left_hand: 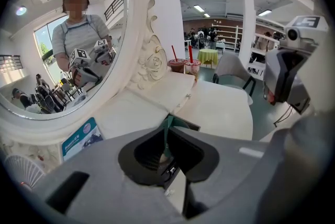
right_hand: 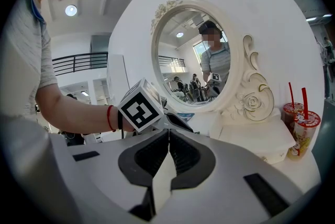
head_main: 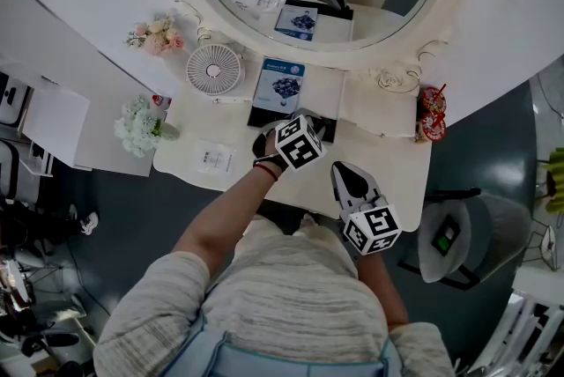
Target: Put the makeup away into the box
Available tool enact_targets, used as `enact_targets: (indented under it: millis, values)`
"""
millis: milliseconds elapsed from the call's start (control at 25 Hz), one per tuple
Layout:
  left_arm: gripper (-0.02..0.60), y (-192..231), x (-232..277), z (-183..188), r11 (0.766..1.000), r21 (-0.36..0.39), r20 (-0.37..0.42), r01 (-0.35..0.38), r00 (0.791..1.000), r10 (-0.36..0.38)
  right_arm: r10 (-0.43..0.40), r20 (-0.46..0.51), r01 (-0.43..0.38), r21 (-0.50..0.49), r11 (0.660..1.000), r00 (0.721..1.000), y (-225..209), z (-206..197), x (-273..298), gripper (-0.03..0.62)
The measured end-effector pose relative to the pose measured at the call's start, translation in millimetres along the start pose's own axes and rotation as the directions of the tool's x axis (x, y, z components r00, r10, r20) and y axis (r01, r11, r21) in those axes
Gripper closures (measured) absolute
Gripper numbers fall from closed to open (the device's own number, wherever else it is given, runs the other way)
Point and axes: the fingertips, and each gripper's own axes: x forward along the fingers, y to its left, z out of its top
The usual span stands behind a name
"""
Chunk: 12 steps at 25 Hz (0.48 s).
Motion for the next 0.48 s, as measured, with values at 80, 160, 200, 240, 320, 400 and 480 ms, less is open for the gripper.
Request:
enact_targets:
  millis: [80,160,200,240,320,400,480]
  values:
    - [0.563,0.4,-0.1,-0.1,1.0,0.004,-0.005,-0.003,1.0,0.003,0.0,0.001,0.0,-0.001,1.0,1.0,-0.4,0.7,-0.2,0.583]
    - [0.56,0.7,0.2,-0.8,1.0,0.011,-0.01,-0.008,1.0,0.008,-0.001,0.001,0.001,0.0,1.0,1.0,-1.1,0.9,-0.3,0.583]
    - [0.548,0.3,1.0,-1.6,1.0,0.014,-0.015,-0.007,1.0,0.007,-0.002,0.001,0.002,0.0,1.0,1.0,-1.3,0.8,-0.4,0.583]
    - [0.51,-0.6,1.9,-2.5,1.0,0.016,-0.019,-0.002,1.0,0.002,-0.001,0.001,0.001,0.0,1.0,1.0,-1.3,0.7,-0.4,0.583]
    - [0.47,-2.0,3.3,-3.8,1.0,0.015,-0.023,0.008,1.0,-0.008,0.0,0.002,0.0,0.0,1.0,1.0,-1.0,0.7,-0.3,0.583]
    - [0.457,-1.6,3.4,-4.0,1.0,0.005,-0.02,0.011,1.0,-0.011,0.001,0.001,-0.001,0.0,1.0,1.0,-0.9,0.9,0.1,0.583]
    - [0.457,-0.1,2.4,-3.6,1.0,-0.025,-0.011,0.018,1.0,-0.019,0.0,-0.001,0.0,0.0,1.0,1.0,-1.1,1.0,0.2,0.583]
